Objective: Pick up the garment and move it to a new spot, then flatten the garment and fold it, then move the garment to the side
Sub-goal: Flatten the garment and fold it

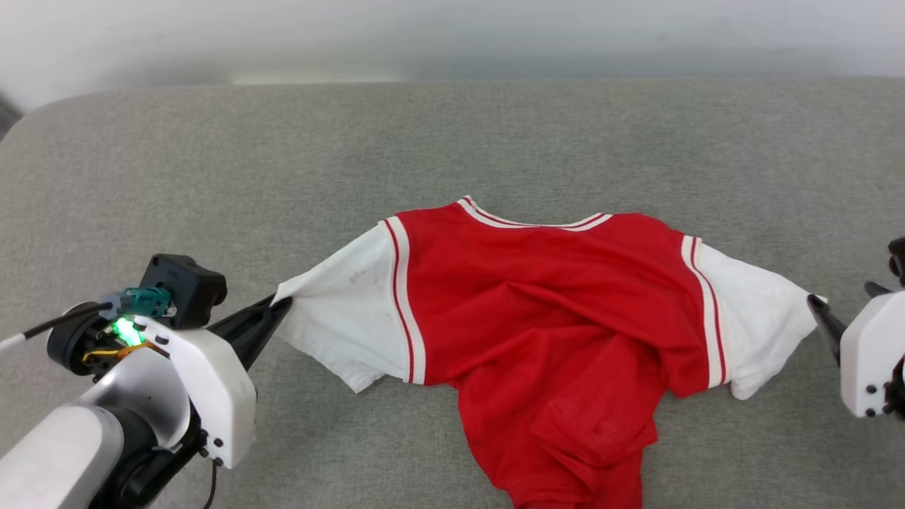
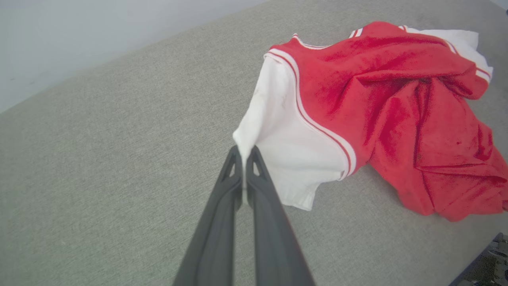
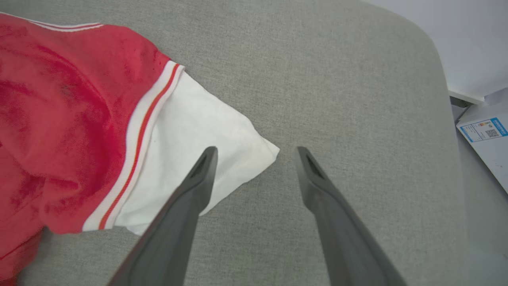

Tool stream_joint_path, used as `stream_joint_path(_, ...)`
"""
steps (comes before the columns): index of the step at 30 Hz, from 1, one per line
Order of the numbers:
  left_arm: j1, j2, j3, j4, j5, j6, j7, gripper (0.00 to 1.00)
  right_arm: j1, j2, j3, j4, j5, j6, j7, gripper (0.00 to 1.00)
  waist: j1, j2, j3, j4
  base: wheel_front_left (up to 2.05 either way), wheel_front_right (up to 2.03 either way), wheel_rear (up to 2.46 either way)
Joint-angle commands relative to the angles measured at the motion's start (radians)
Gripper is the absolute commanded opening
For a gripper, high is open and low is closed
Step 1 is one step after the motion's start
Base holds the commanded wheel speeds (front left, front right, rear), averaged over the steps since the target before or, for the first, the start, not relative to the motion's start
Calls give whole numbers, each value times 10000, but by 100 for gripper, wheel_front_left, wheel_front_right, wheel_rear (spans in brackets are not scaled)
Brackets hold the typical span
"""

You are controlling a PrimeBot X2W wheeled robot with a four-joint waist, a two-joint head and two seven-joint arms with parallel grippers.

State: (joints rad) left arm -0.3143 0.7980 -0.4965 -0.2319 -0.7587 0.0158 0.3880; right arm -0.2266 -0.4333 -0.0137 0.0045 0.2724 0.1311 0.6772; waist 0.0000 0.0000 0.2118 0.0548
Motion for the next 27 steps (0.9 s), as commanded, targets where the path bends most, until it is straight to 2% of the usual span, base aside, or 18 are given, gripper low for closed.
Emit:
stream_joint_path(1,72,-22,23,-130,55,45,-65,0,-154,-66,24,89,109,-7,208,100,0,0,132,147,0,0,0)
stream_joint_path(4,118,-93,-54,-665,146,122,-98,0,-641,-458,54,585,344,-7,1234,100,0,0,317,389,0,0,0)
stream_joint_path(7,64,-147,-169,-1097,282,162,-101,0,-969,-659,119,1144,402,-7,1773,100,0,0,520,617,0,0,0)
stream_joint_path(15,-276,-438,-419,-1752,527,106,-133,0,-1344,-812,392,2470,231,-7,1703,100,0,0,1117,1151,0,0,0)
stream_joint_path(22,-476,-653,-589,-1580,575,21,-195,0,-736,-627,1538,3365,566,36,1672,100,0,0,1247,1444,0,0,0)
stream_joint_path(23,-483,-668,-601,-1529,575,24,-207,0,-665,-603,1632,3482,626,55,1655,95,0,0,1223,1460,0,0,0)
stream_joint_path(24,-478,-685,-604,-1473,571,23,-210,0,-619,-600,1711,3579,657,55,1619,32,0,0,1185,1467,0,0,0)
stream_joint_path(25,-464,-691,-609,-1400,559,29,-222,0,-593,-612,1825,3621,697,56,1576,0,0,0,1128,1462,0,0,0)
stream_joint_path(27,-385,-663,-574,-1284,548,76,-275,0,-716,-700,1846,3614,728,53,1290,0,0,0,980,1403,0,0,0)
